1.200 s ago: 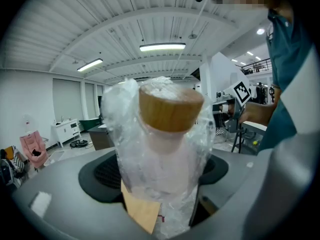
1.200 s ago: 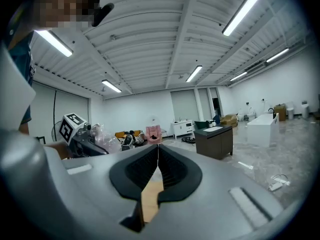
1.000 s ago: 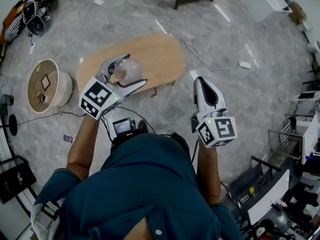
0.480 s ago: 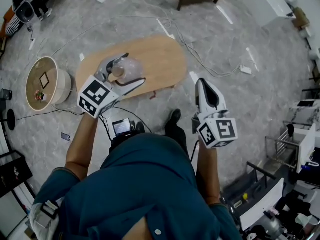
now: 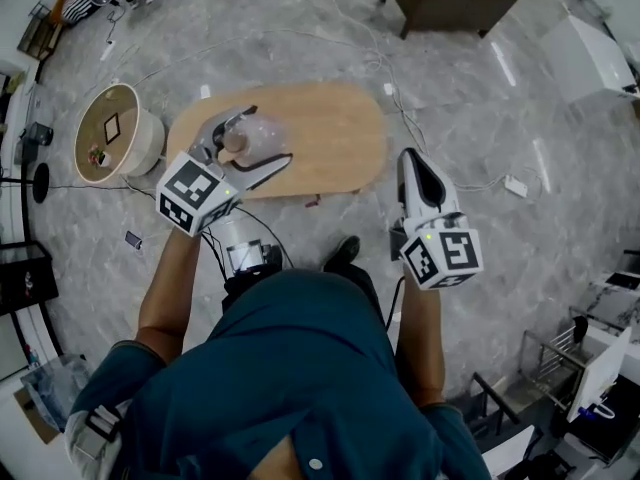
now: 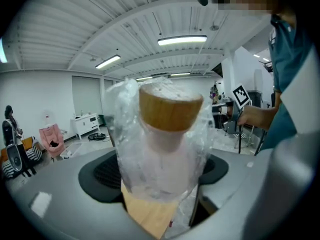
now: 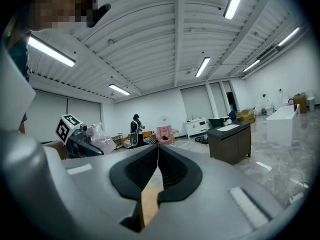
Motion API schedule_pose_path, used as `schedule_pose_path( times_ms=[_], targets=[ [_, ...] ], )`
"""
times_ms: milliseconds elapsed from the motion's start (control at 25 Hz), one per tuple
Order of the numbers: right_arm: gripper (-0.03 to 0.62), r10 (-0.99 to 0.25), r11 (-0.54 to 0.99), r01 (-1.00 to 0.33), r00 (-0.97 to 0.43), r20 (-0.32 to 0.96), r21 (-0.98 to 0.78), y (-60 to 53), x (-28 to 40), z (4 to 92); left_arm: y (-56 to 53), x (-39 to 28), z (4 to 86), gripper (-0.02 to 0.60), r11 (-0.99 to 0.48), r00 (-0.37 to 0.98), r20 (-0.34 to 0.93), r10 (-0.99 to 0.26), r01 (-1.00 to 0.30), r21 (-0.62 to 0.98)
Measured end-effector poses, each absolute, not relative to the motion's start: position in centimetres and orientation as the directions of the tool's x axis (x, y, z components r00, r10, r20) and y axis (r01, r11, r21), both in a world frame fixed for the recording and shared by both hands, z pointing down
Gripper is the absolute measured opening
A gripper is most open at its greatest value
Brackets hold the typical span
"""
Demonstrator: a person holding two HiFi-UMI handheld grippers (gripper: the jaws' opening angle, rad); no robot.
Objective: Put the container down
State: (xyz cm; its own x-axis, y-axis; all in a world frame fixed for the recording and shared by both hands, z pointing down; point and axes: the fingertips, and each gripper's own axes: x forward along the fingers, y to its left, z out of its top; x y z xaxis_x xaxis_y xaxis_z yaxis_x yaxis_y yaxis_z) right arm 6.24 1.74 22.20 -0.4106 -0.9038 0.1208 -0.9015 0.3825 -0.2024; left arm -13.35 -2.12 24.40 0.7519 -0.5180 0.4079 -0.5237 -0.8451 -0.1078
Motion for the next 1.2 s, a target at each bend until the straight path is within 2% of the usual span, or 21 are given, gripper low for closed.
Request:
schedule_pose_path(
  times_ms=[480, 800, 1200],
  targets=[
    [0.011, -0.863, 0.456, -0.857, -0.492, 0.117, -0.24, -1.4, 12.8, 23.6, -4.2, -6.1, 24.9, 0.394, -0.799, 0.698, 0.423, -0.577, -0.589, -0.118],
    [0.012, -0.875, 0.416, -0.873, -0.46, 0.148, -0.254, -1.4, 14.9, 25.3, -5.9, -3.6, 26.3, 0.393, -0.826, 0.722, 0.436, -0.538, -0.555, -0.101],
    [0.012, -0.912, 0.304, -0.925, -0.352, 0.21, -0.23, -2.0, 17.7, 26.2, -10.2, 0.0, 29.5, 0.393, -0.884, 0.783, 0.444, -0.435, -0.465, -0.047]
  ],
)
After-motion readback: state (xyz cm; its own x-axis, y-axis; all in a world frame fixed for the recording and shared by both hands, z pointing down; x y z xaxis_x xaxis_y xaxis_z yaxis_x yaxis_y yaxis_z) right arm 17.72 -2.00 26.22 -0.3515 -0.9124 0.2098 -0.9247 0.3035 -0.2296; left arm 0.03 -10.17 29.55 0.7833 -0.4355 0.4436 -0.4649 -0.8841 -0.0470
